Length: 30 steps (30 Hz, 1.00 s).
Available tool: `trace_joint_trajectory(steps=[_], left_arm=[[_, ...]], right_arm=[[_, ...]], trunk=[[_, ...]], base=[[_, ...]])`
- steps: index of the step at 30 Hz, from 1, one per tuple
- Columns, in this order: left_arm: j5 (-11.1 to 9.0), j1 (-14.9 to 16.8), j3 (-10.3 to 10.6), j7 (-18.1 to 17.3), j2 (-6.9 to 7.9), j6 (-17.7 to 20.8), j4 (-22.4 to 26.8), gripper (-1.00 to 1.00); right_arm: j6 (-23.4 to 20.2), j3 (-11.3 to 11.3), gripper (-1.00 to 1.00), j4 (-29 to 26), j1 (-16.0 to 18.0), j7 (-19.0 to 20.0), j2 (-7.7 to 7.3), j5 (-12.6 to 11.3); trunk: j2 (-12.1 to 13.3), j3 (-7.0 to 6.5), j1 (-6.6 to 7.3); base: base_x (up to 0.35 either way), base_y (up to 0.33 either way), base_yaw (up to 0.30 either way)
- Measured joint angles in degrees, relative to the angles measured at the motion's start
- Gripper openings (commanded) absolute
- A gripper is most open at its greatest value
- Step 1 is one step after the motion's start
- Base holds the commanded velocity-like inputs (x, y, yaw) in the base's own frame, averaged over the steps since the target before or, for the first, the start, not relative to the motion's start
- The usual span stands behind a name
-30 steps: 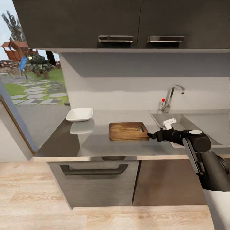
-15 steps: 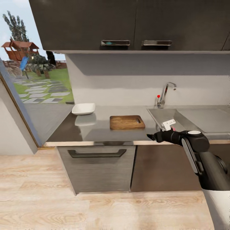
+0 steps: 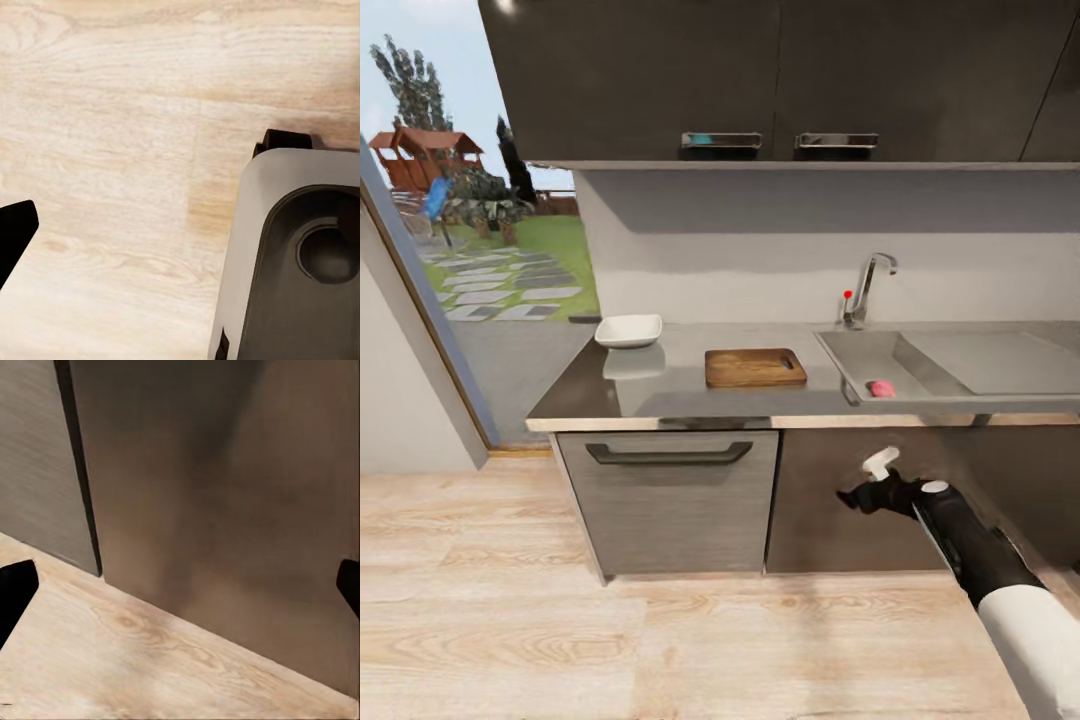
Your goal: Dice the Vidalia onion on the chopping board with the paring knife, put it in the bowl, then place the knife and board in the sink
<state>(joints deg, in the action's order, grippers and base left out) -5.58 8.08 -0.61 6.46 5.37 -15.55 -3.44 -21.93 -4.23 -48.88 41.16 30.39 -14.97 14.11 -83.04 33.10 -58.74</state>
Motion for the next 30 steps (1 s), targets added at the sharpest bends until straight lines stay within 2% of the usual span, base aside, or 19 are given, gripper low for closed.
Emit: trace_joint_trajectory(steps=[1,2,3,5,7,8,9,11,13,14,15,17,20,21,22,26,30], left_arm=[[0.0,0.0,0.0,0.0,0.0,0.0,0.0,1.0],[0.0,0.0,0.0,0.0,0.0,0.0,0.0,1.0],[0.0,0.0,0.0,0.0,0.0,0.0,0.0,1.0],[0.0,0.0,0.0,0.0,0.0,0.0,0.0,1.0],[0.0,0.0,0.0,0.0,0.0,0.0,0.0,1.0],[0.0,0.0,0.0,0.0,0.0,0.0,0.0,1.0],[0.0,0.0,0.0,0.0,0.0,0.0,0.0,1.0],[0.0,0.0,0.0,0.0,0.0,0.0,0.1,1.0],[0.1,0.0,0.0,0.0,-0.09,0.0,0.2,1.0],[0.1,0.0,0.0,0.0,-0.18,0.0,0.3,1.0],[0.1,0.0,0.0,0.0,-0.23,0.0,0.4,1.0],[0.1,0.0,-0.1,0.0,-0.74,-0.1,0.7,1.0],[0.2,0.1,-0.2,0.0,-2.16,-0.3,3.1,1.0],[0.2,0.1,-0.2,0.1,-2.54,-0.2,6.2,1.0],[0.2,0.1,-0.3,0.1,-2.68,-0.1,8.9,1.0],[0.1,0.1,-0.3,0.1,-2.95,-0.1,17.9,1.0],[0.1,0.1,-0.2,0.0,-2.94,-0.3,17.5,1.0]], right_arm=[[4.8,0.0,1.0,5.4,0.0,0.0,0.0,1.7],[7.2,0.0,1.0,8.5,0.0,0.0,0.0,2.4],[11.7,0.0,1.0,13.9,0.0,-0.2,-0.03,3.6],[16.3,0.1,1.0,20.0,0.0,-0.8,-0.05,4.4],[25.1,0.1,1.0,31.3,-0.1,-2.7,-0.05,5.2],[27.8,0.2,1.0,34.5,0.0,-3.5,0.0,5.4],[33.0,0.0,1.0,39.3,-0.2,-5.2,0.14,5.9],[42.0,-0.1,1.0,44.6,-1.2,-8.6,1.12,6.3],[47.8,-0.3,1.0,46.6,-6.6,-11.2,3.23,6.7],[49.8,-0.3,1.0,47.1,-9.3,-12.3,4.45,6.8],[50.7,-0.1,1.0,47.3,-10.4,-12.9,5.18,6.7],[55.0,-0.5,1.0,47.8,-15.3,-17.5,9.45,7.1],[57.9,-0.1,1.0,47.9,-18.9,-28.8,14.96,7.0],[58.6,0.0,1.0,47.8,-19.6,-35.1,16.77,6.2],[58.9,0.2,1.0,47.6,-19.9,-39.1,17.67,5.9],[59.5,0.9,1.0,47.4,-20.4,-46.1,18.97,5.6],[59.5,1.0,1.0,47.4,-20.4,-46.8,19.29,5.5]], trunk=[[0.0,0.0,0.0],[0.0,-0.01,0.0],[0.0,0.0,0.0],[0.0,0.0,0.01],[0.0,0.01,0.01],[0.0,0.0,0.01],[0.0,0.0,0.01],[0.0,0.0,0.01],[0.0,0.0,0.01],[0.0,0.0,0.01],[0.0,0.0,0.01],[0.0,0.01,0.01],[0.0,-0.01,0.01],[0.0,-0.01,0.01],[0.0,-0.01,0.01],[0.0,-0.01,0.01],[0.0,-0.01,0.01]], base=[[-0.019,0.0,0.0],[-0.012,0.0,0.0],[-0.009,0.0,0.0],[-0.006,0.0,0.0],[-0.003,0.0,0.0],[-0.002,0.0,0.0],[-0.001,0.0,0.0],[0.0,0.0,0.0],[0.0,0.0,0.0],[0.0,0.0,0.0],[0.0,0.0,0.0],[0.0,0.0,0.0],[0.0,0.0,0.0],[0.0,0.0,0.0],[0.0,0.0,0.0],[0.0,0.0,0.0],[0.0,0.0,-0.002]])
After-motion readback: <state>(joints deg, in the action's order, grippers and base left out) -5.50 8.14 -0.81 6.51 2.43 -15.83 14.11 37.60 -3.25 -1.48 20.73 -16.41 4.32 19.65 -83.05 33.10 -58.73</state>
